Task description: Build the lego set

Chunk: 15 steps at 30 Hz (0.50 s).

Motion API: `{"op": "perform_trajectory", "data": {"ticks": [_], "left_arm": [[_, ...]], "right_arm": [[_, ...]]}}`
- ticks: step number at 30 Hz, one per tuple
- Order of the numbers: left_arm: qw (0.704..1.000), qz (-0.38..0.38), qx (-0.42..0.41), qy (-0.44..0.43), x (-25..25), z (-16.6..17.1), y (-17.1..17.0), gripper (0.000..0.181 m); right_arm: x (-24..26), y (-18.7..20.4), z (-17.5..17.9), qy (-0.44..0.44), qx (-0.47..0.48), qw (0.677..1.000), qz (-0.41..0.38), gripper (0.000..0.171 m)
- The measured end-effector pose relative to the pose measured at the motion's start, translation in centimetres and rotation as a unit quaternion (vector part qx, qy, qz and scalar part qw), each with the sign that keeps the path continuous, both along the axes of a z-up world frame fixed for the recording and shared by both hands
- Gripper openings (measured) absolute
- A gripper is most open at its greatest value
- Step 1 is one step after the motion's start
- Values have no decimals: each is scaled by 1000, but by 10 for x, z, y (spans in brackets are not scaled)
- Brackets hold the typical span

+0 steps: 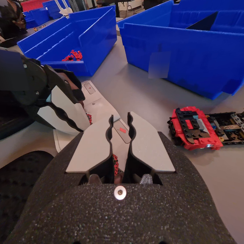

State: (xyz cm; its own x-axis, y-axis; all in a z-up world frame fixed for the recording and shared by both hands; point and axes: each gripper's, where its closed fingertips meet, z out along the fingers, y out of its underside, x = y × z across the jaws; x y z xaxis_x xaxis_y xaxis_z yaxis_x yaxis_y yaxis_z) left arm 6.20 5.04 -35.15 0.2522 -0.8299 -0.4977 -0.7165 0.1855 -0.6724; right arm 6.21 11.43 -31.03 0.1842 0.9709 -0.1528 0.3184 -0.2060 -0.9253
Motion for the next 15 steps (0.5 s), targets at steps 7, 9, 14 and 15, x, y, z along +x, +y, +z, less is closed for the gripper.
{"op": "perform_trajectory", "data": {"ticks": [7, 9, 14, 15], "left_arm": [[1000, 2, 4, -1, 0, 1, 1, 2], [1000, 2, 4, -1, 0, 1, 1, 2], [1000, 2, 8, 1, 0, 0, 1, 2], [1000, 2, 11, 1, 0, 0, 1, 2]], "right_arm": [[24, 25, 52, 129, 74, 983, -106, 26], [49, 43, 77, 189, 103, 959, -186, 21], [86, 54, 104, 262, 151, 911, -281, 12], [86, 54, 104, 257, 160, 909, -285, 12]]}}
